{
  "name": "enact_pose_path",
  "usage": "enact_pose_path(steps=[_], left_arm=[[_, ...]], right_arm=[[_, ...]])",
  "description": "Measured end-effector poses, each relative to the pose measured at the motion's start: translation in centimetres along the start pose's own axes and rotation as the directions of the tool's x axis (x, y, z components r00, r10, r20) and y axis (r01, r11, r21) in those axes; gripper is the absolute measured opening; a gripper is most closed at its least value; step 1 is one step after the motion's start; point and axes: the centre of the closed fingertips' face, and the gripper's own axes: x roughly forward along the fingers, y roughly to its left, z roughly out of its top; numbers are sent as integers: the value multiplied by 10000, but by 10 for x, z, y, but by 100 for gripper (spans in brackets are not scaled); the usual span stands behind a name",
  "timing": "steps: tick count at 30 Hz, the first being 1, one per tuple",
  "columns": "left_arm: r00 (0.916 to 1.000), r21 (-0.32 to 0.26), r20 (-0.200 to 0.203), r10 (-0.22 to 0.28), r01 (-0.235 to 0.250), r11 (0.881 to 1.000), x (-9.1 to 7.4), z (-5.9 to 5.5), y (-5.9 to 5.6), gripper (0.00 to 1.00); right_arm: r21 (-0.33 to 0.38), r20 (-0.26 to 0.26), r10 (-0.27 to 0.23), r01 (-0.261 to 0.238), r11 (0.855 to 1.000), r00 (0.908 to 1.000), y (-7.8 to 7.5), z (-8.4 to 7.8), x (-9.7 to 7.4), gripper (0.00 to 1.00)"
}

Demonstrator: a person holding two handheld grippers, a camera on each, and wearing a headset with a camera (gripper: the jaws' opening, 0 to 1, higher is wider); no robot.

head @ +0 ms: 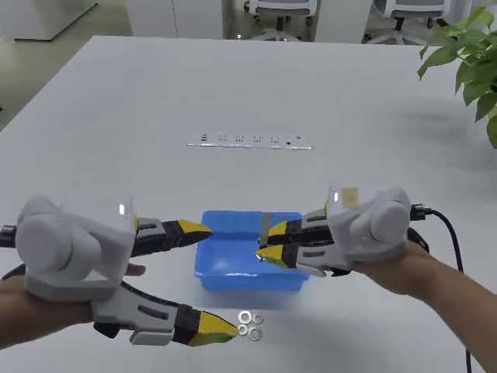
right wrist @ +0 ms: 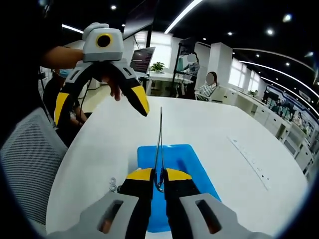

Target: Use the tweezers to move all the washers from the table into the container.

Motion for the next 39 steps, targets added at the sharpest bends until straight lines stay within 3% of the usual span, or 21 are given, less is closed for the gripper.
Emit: enact_pose_path(steps=[5, 13, 25, 39], left_arm=[[9997, -187, 207, 113, -109, 9998, -4, 1, 0, 89], [9987, -192, 224, 455, -451, 9988, -7, -2, 8, 98], [9982, -278, 205, 559, -554, 9981, -4, -6, 24, 99], [9993, 131, -255, 287, -284, 9995, 17, -10, 43, 73]], right_arm=[[72, -71, 107, -106, 9999, 9999, -5, -6, 5, 9], [174, -231, 328, -324, 9993, 9992, -10, -17, 15, 9], [348, -513, 696, -679, 9971, 9963, -12, -33, 29, 9], [372, -761, 775, -748, 9965, 9941, -14, -43, 33, 9]])
